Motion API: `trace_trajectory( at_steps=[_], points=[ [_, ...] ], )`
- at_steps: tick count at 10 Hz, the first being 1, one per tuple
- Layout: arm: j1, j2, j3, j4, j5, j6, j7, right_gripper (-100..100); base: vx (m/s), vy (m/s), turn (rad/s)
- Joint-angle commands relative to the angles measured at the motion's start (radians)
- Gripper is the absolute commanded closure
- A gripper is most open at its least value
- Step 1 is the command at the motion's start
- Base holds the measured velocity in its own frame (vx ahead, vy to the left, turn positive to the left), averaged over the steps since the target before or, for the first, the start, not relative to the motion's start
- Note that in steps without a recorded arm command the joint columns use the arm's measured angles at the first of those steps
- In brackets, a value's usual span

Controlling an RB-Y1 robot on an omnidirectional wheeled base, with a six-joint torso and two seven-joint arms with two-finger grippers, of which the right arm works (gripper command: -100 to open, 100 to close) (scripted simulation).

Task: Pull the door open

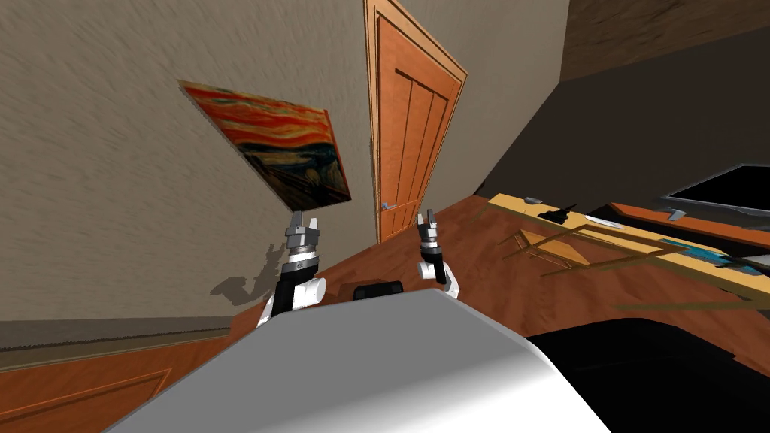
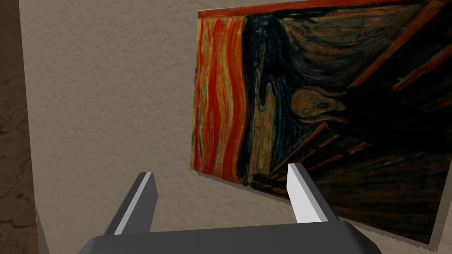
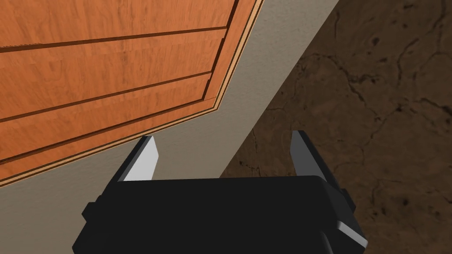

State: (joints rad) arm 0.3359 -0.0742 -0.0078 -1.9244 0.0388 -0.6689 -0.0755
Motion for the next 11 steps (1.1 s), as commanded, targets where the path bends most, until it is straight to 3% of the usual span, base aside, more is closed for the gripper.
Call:
trace_trajectory(
  at_steps=[1, 3, 4, 11],
  points=[
    [-0.014, -0.011, 0.0, 0.05, -0.005, -0.006, -0.009, -100, 0.083, -0.033, 0.151],
    [-0.035, -0.026, 0.0, 0.122, -0.012, -0.018, -0.019, -100, 0.085, -0.042, 0.165],
    [-0.035, -0.026, 0.0, 0.132, -0.012, -0.018, -0.019, -100, 0.061, -0.037, 0.046],
    [-0.088, -0.063, -0.002, 0.333, -0.029, -0.051, -0.047, -100, 0.061, -0.03, 0.107]
  ],
)
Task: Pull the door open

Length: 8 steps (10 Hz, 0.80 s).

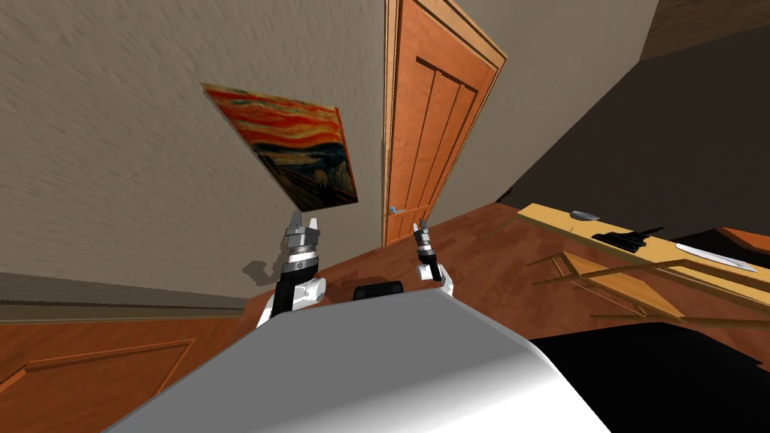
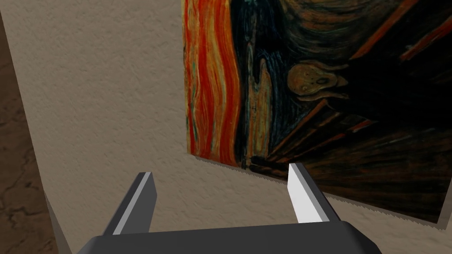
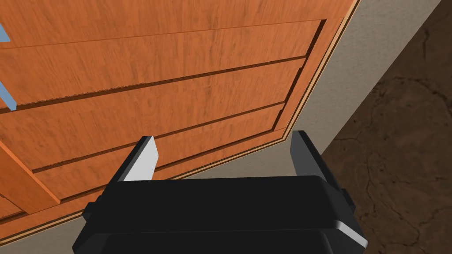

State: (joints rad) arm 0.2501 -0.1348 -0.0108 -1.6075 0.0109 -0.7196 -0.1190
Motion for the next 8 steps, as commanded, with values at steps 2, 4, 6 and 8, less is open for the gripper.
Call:
trace_trajectory(
  at_steps=[2, 4, 6, 8],
  points=[
    [-0.013, -0.01, 0.001, 0.057, -0.005, -0.007, -0.009, -100, 0.062, -0.047, 0.119],
    [-0.035, -0.025, 0.0, 0.122, -0.012, -0.02, -0.02, -100, 0.055, -0.032, 0.144],
    [-0.046, -0.032, 0.0, 0.165, -0.016, -0.026, -0.025, -100, 0.046, -0.036, 0.063],
    [-0.057, -0.039, -0.001, 0.219, -0.019, -0.033, -0.031, -100, 0.044, -0.027, 0.098]
  ],
)
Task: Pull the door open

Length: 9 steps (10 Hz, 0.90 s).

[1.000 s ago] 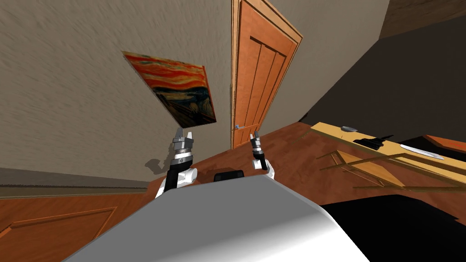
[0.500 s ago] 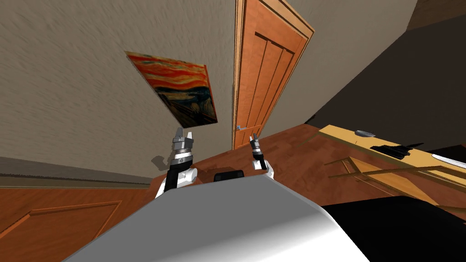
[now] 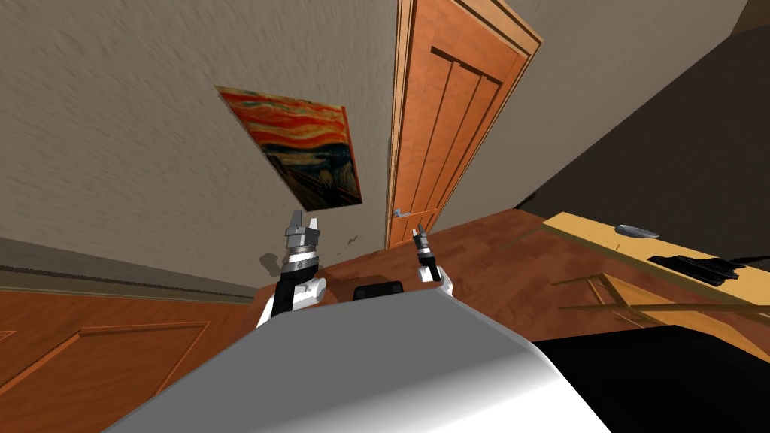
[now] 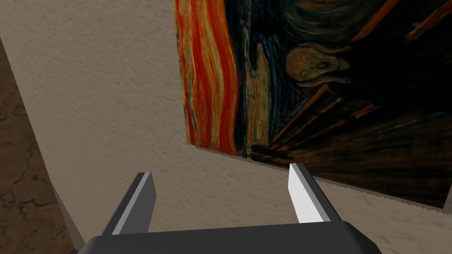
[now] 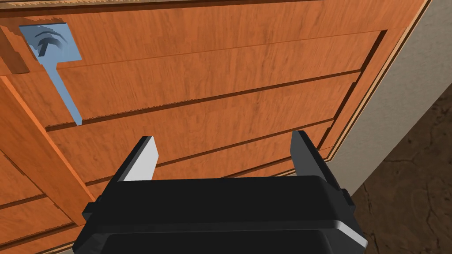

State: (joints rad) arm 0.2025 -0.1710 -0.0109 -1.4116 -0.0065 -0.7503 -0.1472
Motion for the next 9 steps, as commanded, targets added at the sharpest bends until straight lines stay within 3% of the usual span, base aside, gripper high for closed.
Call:
trace_trajectory(
  at_steps=[1, 6, 9],
  points=[
    [-0.02, -0.01, -0.001, 0.05, -0.005, -0.009, -0.008, -100, 0.067, -0.046, 0.175],
    [-0.041, -0.024, -0.002, 0.144, -0.012, -0.022, -0.019, -100, 0.041, -0.035, 0.074],
    [-0.071, -0.043, -0.003, 0.246, -0.022, -0.04, -0.035, -100, 0.058, -0.044, 0.151]
  ],
)
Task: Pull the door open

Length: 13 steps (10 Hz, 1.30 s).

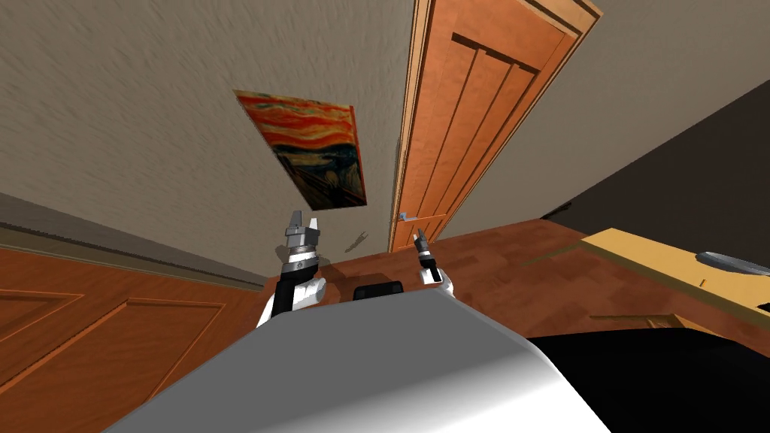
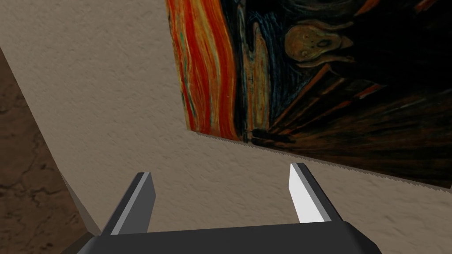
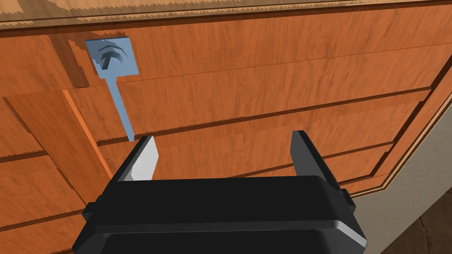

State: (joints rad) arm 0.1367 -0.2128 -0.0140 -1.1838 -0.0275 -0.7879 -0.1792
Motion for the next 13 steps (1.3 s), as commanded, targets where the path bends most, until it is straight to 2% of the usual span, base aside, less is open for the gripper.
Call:
trace_trajectory(
  at_steps=[1, 8, 9, 13],
  points=[
    [-0.006, -0.001, 0.0, 0.03, -0.001, -0.002, -0.003, -100, 0.051, -0.047, 0.046],
    [-0.068, -0.04, -0.002, 0.263, -0.022, -0.04, -0.034, -100, 0.065, -0.06, 0.13],
    [-0.068, -0.04, -0.002, 0.263, -0.022, -0.04, -0.034, -100, 0.042, -0.041, 0.033],
    [-0.095, -0.057, -0.002, 0.367, -0.031, -0.057, -0.048, -100, 0.046, -0.046, 0.099]
  ],
)
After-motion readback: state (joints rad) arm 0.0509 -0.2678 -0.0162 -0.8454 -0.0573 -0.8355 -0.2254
